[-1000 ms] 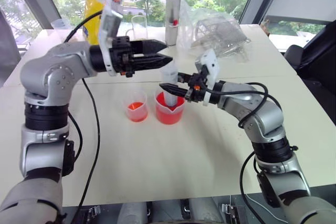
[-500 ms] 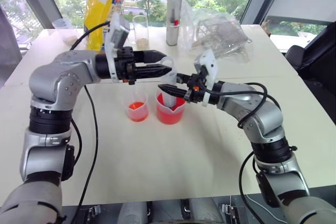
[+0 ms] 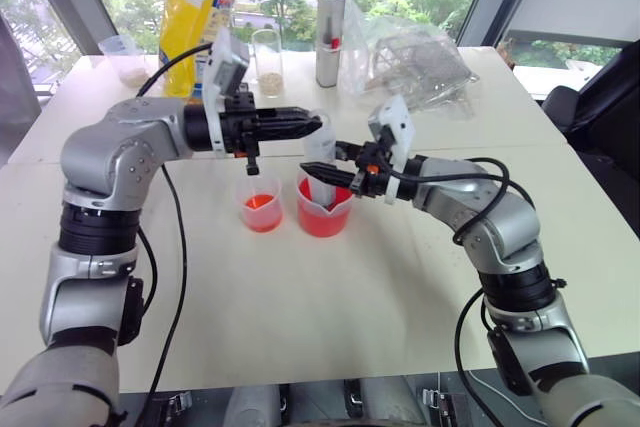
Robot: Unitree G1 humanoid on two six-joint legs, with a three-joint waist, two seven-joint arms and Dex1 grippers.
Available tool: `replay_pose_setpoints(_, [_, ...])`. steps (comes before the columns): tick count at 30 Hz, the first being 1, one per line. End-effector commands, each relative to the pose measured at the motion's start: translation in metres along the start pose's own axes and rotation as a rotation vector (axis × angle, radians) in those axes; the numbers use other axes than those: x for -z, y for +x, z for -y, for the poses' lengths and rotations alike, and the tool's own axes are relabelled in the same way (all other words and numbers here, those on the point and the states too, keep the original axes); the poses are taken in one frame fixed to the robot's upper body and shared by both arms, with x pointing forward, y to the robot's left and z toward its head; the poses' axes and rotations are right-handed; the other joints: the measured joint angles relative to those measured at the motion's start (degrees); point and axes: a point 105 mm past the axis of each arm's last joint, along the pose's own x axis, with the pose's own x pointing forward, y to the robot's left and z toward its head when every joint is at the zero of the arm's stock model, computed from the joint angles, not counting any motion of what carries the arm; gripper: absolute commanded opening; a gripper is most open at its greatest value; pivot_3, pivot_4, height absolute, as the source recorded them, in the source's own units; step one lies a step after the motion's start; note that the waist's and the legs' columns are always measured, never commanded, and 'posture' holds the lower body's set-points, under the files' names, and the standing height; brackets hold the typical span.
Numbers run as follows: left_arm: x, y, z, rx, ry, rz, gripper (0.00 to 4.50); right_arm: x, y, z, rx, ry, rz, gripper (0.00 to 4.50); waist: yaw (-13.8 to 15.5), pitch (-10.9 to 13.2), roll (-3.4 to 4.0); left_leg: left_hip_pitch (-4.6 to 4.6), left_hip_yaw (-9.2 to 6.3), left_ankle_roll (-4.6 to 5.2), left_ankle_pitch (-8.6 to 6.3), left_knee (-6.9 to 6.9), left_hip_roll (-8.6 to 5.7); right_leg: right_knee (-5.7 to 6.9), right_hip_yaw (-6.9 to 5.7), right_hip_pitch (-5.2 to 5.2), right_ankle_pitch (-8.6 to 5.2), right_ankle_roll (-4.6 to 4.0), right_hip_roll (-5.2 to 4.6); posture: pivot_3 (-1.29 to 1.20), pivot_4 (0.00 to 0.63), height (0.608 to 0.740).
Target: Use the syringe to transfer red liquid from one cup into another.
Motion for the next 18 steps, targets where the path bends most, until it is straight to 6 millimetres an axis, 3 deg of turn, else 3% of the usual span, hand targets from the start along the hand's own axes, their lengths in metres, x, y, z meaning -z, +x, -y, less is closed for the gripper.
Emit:
replay_pose_setpoints(1, [-0.022, 0.0, 0.003, 0.01, 0.051, 0.059, 0.08, -0.014, 0.002, -0.008, -0.032, -0.035, 0.049, 1.46, 0.0, 0.0, 0.0, 0.0, 0.0, 0.0, 0.0, 0.0, 0.0, 0.0, 0.0, 0.0, 0.0, 0.0, 0.0, 0.0, 0.15, 0.74])
replay_pose_setpoints(18, [-0.047, -0.002, 0.001, -0.017, 0.115, 0.113, 0.08, 0.014, 0.011, -0.011, -0.052, 0.009, 0.004, 1.46, 0.0, 0.0, 0.0, 0.0, 0.0, 0.0, 0.0, 0.0, 0.0, 0.0, 0.0, 0.0, 0.0, 0.0, 0.0, 0.0, 0.15, 0.74])
